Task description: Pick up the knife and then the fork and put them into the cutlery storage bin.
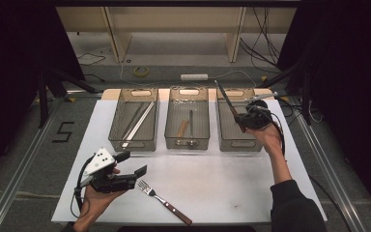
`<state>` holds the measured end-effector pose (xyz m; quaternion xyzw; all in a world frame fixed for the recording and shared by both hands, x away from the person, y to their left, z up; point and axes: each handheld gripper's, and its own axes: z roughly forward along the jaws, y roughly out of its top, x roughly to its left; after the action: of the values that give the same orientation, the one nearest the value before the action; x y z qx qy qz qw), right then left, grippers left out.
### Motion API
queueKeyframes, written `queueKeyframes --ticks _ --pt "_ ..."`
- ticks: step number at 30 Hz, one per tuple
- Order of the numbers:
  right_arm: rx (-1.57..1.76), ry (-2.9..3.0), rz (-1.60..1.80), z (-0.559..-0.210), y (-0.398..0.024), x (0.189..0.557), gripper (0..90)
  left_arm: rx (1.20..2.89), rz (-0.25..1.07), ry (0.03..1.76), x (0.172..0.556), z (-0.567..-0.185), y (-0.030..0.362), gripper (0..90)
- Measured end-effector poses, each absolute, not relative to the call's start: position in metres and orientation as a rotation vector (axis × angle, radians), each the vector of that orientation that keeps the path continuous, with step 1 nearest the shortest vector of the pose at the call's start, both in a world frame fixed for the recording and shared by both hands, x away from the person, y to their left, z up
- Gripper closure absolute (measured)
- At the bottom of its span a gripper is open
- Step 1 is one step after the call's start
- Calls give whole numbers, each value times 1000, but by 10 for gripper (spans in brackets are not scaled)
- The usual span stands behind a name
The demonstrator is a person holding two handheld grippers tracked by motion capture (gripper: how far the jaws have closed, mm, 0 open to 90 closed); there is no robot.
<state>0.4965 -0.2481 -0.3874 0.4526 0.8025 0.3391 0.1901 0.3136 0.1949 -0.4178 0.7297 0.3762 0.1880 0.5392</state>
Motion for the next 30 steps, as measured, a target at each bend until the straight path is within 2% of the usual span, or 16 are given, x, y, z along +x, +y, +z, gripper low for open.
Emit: queueKeyframes --ticks 30 --pt "1469 2256 846 -415 -244 502 756 1738 449 892 313 -418 194 191"
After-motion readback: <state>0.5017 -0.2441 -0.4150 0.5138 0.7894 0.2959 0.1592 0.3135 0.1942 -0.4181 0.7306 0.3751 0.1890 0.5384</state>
